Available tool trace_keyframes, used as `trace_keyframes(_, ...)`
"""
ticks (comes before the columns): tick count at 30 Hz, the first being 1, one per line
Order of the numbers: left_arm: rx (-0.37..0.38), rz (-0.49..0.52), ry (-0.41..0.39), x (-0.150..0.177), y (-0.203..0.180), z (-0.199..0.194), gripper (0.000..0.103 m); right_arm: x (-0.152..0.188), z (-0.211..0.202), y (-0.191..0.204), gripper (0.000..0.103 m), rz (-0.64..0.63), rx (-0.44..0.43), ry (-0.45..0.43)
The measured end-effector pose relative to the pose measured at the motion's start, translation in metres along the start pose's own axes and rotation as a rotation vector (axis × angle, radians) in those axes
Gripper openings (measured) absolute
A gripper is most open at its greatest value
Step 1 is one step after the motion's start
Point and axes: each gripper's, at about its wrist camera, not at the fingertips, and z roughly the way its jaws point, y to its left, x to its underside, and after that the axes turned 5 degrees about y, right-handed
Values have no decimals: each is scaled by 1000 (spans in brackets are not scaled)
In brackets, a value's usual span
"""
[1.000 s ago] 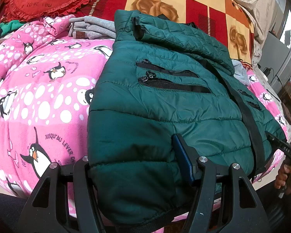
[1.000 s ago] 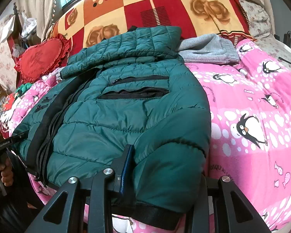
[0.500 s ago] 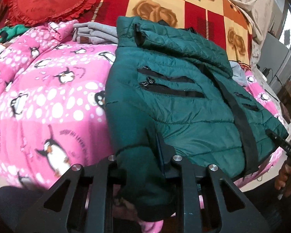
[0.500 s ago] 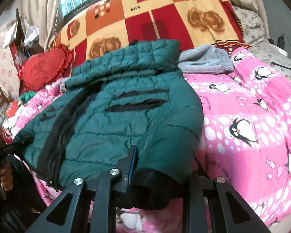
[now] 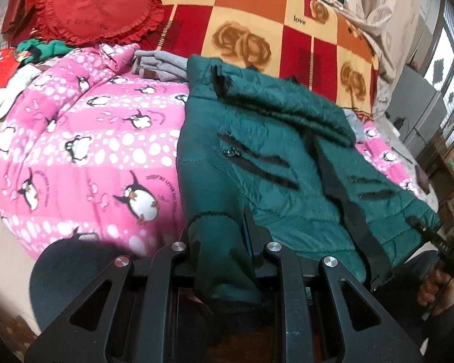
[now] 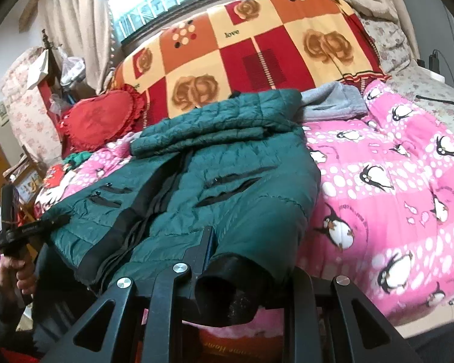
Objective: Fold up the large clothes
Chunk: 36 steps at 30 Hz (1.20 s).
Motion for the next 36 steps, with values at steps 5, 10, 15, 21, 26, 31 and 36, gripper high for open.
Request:
trace_keyframes(5,29,-6,-9,10,0,-26,17,5,-31,2,21,-1,-7,-32)
trace_keyframes(10,65,-21,-34,14,-1,-45,17,7,-46,0,20,3,-14,-69)
trace_keyframes(15,61,-43,-47,5,-3,-42,17,-1,-37,1,19,4,-16,-57)
trace_keyframes(21,68,-63,-131,-34,-6,-52,17,-34,-30,-1,19,-26,6,-82)
trace_keyframes(26,94,-98,-189,-72,-3,-46,17,-73,-14,-13,19,4,12,-103)
trace_keyframes(31,97,-120,-251,-105,-6,-37,17,-109,-3,-9,19,-15,48,-171)
trace_keyframes(36,93,-127,-314,-135,-9,-34,17,-140,13,-6,19,-3,65,-246)
